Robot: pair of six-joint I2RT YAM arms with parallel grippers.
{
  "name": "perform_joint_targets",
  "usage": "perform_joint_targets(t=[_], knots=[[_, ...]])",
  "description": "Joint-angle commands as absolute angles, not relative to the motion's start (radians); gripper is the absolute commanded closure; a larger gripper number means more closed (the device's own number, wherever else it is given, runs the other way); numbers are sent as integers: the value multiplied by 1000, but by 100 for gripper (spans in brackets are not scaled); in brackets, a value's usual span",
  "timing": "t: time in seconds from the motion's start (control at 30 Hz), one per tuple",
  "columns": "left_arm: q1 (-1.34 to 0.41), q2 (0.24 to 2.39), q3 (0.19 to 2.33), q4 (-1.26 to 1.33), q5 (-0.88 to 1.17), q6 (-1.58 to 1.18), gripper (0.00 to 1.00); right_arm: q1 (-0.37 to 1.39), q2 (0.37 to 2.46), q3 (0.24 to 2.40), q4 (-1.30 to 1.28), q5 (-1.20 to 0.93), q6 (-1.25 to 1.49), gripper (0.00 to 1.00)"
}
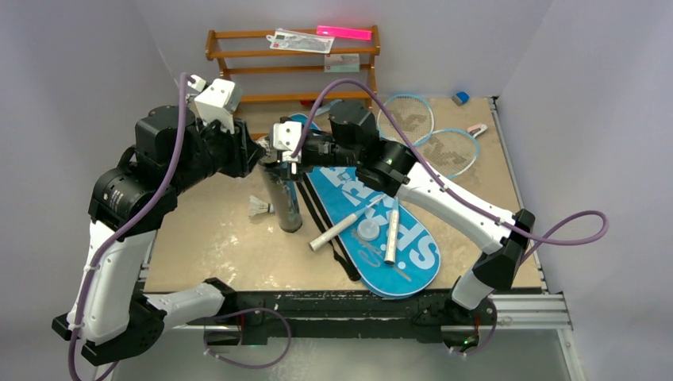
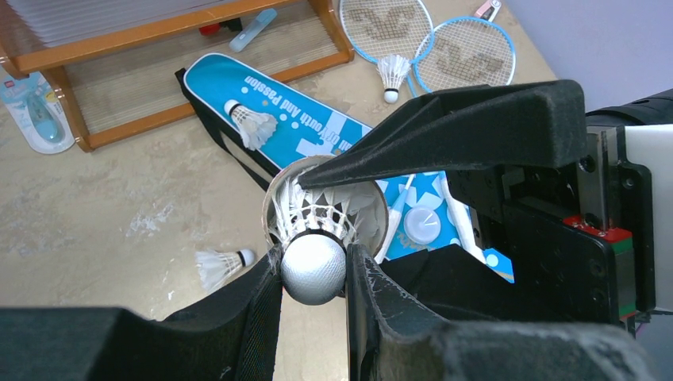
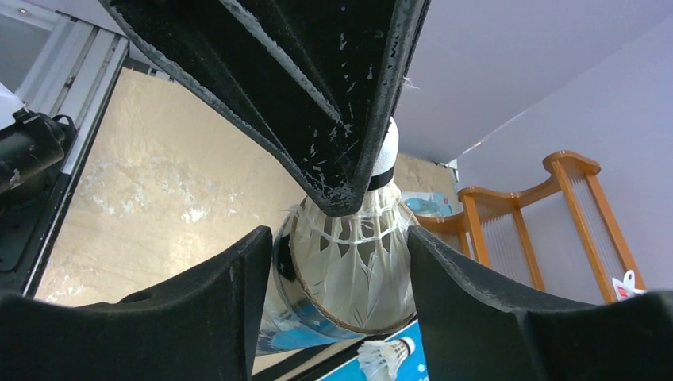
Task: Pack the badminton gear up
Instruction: Place the shuttlecock at the shuttle tube.
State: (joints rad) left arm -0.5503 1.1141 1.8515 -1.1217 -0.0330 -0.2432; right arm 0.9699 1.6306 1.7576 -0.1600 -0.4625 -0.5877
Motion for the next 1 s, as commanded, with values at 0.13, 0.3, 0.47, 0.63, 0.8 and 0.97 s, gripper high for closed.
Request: perform_joint_targets(t=[0.13, 0.3, 0.47, 0.63, 0.8, 0.97], knots=[[-552, 1136, 1877, -1130, -57, -242, 100, 974, 1611, 1781, -131, -449, -583, 30], [-552, 1163, 1889, -1161, -82, -237, 100, 973, 1594, 1774, -136, -440, -583, 24], [-552, 1195, 1920, -1200, -96, -232, 100, 973, 1558, 1733, -107, -426, -575, 15], [-551, 1202, 1929, -1212, -99, -234, 100, 973, 1543, 1722, -112, -413, -566, 20], [-551, 1166, 1904, -1177, -69, -244, 100, 974, 1558, 1734, -132, -406, -568, 21], [-551, 1182, 1899, -1181, -79, -234, 100, 973, 1541, 1708, -109, -413, -550, 20]])
